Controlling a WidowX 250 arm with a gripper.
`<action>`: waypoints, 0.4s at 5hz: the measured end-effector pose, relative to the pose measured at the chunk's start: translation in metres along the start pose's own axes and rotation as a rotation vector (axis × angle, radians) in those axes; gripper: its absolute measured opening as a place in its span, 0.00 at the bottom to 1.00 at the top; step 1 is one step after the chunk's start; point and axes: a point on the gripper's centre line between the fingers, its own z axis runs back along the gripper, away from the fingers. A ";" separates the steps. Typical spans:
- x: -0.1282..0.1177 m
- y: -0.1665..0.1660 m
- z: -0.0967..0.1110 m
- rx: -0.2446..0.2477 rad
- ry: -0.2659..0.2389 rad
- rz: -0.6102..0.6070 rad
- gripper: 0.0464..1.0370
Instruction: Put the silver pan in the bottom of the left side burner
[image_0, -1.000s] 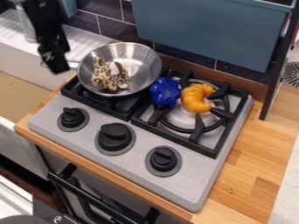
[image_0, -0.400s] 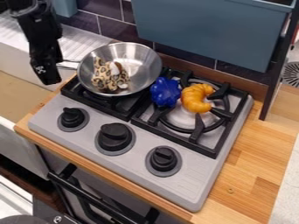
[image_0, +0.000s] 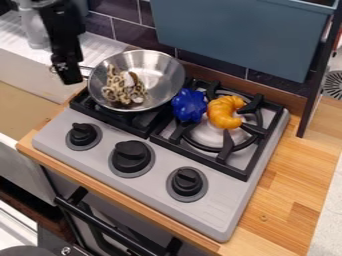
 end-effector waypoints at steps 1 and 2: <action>-0.001 -0.003 0.001 -0.030 0.009 -0.016 0.96; -0.004 -0.004 0.004 -0.051 0.004 -0.025 0.96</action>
